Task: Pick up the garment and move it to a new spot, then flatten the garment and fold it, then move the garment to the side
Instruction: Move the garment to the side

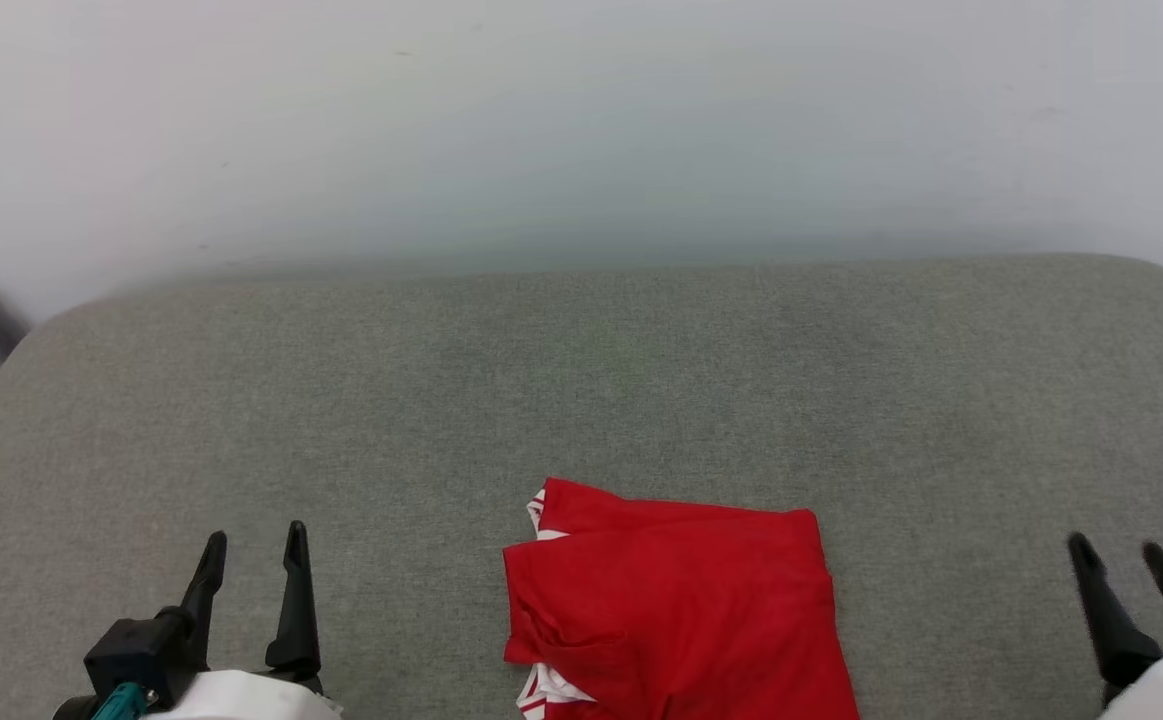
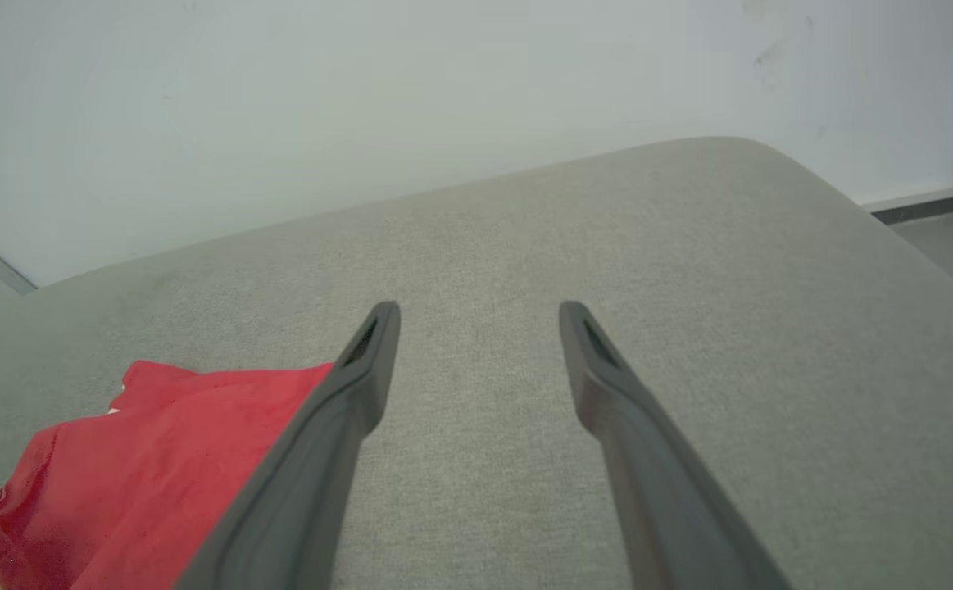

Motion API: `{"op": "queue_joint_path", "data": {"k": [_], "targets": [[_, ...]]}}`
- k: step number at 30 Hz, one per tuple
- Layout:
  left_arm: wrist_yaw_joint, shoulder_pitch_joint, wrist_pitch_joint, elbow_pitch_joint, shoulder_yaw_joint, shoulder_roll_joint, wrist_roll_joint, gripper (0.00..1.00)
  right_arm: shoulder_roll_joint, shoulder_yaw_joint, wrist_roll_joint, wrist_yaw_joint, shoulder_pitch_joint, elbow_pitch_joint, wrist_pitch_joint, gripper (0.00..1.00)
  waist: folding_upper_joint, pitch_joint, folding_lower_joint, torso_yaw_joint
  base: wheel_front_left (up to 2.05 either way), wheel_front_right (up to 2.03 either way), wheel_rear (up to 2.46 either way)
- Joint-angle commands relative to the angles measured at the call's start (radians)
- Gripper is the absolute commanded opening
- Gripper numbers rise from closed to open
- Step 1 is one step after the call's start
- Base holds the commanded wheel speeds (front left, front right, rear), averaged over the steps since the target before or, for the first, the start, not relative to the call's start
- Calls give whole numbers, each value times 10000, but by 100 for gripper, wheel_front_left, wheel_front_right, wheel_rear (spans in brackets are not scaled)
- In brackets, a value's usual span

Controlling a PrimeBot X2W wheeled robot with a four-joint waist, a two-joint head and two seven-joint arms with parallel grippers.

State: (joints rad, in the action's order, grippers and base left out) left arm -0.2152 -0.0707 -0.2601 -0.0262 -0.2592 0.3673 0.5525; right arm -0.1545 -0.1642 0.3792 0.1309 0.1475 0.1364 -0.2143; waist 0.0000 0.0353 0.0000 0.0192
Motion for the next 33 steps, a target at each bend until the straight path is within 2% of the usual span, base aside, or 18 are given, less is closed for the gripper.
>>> {"op": "queue_joint_path", "data": {"k": [1, 7, 12, 19, 24, 30, 31, 32, 33], "targets": [[37, 184, -69, 23, 0, -59, -77, 100, -165, -397, 234, -4, 37, -298, -362, 100, 0, -56, 0, -92, 0, 0, 0], [171, 487, -70, 234, 294, -487, -446, 100, -706, -1998, 1857, -2, -462, -2043, -2308, 100, 0, -464, 0, -690, 0, 0, 0], [445, 820, -59, 153, 386, -926, -816, 100, -759, -2248, 3113, -2, -897, -3334, -4449, 100, 0, -868, 0, -1318, 0, 0, 0], [903, 1308, -49, -47, 499, -1522, -1305, 100, 492, -2387, 5208, -4, -1911, -4263, -7332, 100, 0, -1400, 0, -2040, 0, 0, 0], [1103, 1489, -49, -149, 606, -1801, -1565, 100, 917, -2342, 6345, -4, -2549, -4697, -8149, 100, 0, -1549, 0, -2249, 0, 0, 0], [1278, 1573, -49, -31, 943, -2117, -1904, 100, 1056, -1874, 6652, -5, -3074, -5364, -8029, 100, 0, -1652, 0, -2429, 0, 0, 0], [1322, 1553, -49, -32, 969, -2145, -1947, 100, 1062, -1756, 6672, -4, -3086, -5404, -8008, 52, 0, -1647, 0, -2433, 0, 0, 0], [1366, 1523, -49, -34, 1012, -2176, -1990, 100, 1065, -1678, 6777, -5, -3127, -5411, -7992, 20, 0, -1649, 0, -2429, 0, 0, 0], [1422, 1494, -49, -45, 1055, -2221, -2017, 100, 1068, -1592, 6807, -4, -3145, -5394, -7957, 0, 0, -1648, 0, -2420, 0, 0, 0]]}}
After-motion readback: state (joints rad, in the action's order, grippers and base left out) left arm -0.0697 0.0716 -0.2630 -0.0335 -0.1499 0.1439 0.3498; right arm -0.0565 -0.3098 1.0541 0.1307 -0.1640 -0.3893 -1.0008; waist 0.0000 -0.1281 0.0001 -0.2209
